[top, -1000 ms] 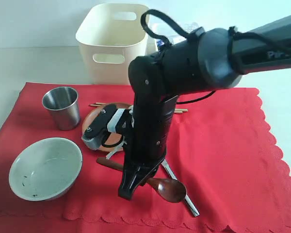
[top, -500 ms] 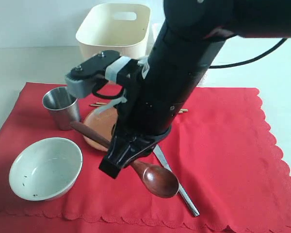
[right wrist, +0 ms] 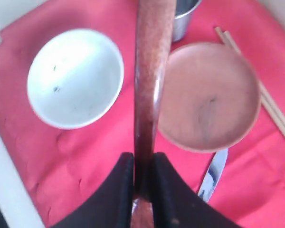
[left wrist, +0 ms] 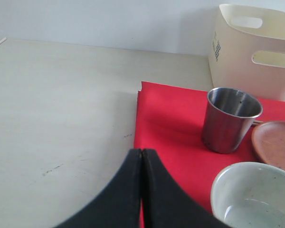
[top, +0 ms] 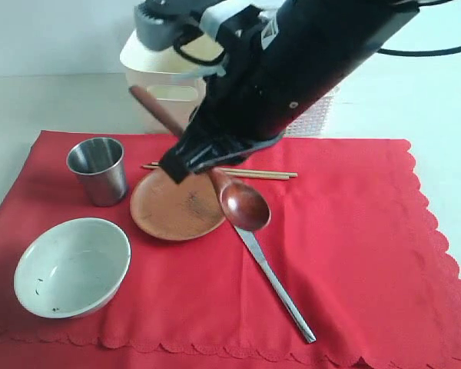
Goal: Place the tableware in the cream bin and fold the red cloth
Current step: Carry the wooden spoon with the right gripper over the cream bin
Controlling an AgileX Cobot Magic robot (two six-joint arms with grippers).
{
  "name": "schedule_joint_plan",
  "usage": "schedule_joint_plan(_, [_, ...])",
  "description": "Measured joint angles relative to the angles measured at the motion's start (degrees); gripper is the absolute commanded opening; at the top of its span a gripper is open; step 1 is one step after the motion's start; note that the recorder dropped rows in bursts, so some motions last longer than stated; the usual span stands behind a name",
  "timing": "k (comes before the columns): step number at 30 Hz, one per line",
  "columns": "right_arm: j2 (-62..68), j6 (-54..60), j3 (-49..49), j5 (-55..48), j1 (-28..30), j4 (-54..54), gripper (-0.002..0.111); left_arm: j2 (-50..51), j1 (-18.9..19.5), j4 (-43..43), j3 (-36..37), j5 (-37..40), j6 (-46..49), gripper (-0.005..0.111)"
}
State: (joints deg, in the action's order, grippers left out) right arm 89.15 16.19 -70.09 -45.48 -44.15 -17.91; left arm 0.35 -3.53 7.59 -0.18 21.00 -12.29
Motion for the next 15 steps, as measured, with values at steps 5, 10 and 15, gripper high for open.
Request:
schedule_joint_plan(5, [1.38, -0.56, -0.71, 5.67, 3.38, -4.21, 0.0, 0.0, 0.0, 0.0, 0.0, 0.0, 0.0, 0.0])
schedule_joint_plan(10, [4.22, -0.67, -5.17, 5.78, 3.62, -5.11, 0.0, 0.0, 0.0, 0.0, 0.0, 0.0, 0.0, 0.0])
schedule_joint_plan(15, [7.67, -0.92, -11.23, 5.78, 3.62, -4.44, 0.0, 0.0, 0.0, 0.0, 0.0, 0.0, 0.0, 0.0])
